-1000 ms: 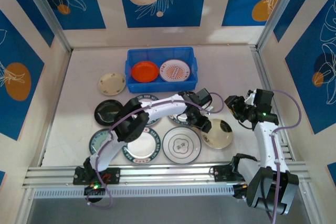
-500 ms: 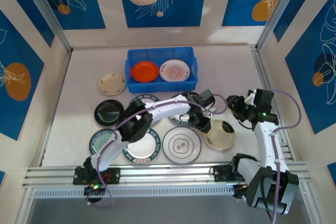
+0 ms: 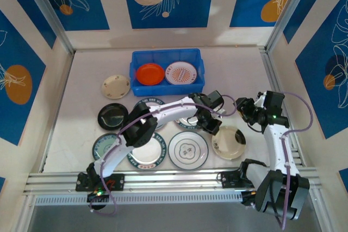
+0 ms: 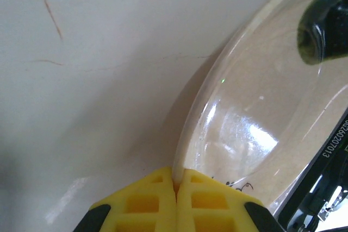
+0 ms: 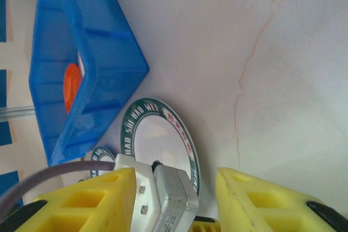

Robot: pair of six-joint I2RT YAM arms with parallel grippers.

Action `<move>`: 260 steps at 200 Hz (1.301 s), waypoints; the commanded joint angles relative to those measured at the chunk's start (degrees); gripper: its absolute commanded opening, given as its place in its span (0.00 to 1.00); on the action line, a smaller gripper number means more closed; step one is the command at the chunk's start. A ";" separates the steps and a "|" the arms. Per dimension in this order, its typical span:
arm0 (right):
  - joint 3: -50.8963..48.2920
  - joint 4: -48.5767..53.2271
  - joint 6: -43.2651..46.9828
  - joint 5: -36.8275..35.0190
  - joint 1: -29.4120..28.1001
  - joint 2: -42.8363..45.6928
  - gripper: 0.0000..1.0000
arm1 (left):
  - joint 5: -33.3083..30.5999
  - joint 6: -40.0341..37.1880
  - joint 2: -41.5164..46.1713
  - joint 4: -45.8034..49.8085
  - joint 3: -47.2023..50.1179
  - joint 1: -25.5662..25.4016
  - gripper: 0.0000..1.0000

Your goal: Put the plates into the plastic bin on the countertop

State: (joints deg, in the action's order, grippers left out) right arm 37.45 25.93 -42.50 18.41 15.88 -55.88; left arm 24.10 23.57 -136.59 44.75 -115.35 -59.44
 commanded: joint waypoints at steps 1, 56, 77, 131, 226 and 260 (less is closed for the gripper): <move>3.83 -1.49 -0.12 0.38 1.13 -0.66 0.44 | 0.93 1.15 1.06 -1.85 -0.73 2.27 0.00; 11.22 -1.67 -0.41 1.74 4.35 -4.61 0.44 | 8.41 7.51 7.35 -11.44 3.54 9.34 0.00; 12.68 -1.56 0.25 1.98 5.02 -5.25 0.48 | 9.63 7.42 10.59 -11.19 4.27 12.46 0.00; 11.58 -4.75 5.31 1.73 -0.58 -2.09 0.58 | 14.49 9.84 19.51 -17.22 14.00 19.32 0.00; 13.36 -8.25 8.15 4.89 -13.75 -9.24 0.52 | 15.02 11.73 27.84 -21.91 23.61 22.69 0.00; 15.36 -6.17 8.89 3.15 -16.06 -11.80 0.38 | 14.94 11.88 29.23 -22.72 24.75 23.14 0.00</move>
State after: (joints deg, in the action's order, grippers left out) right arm 50.48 19.18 -34.72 21.76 0.80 -67.11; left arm 37.12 34.94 -110.72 24.73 -91.11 -37.12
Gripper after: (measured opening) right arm 0.444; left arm 0.065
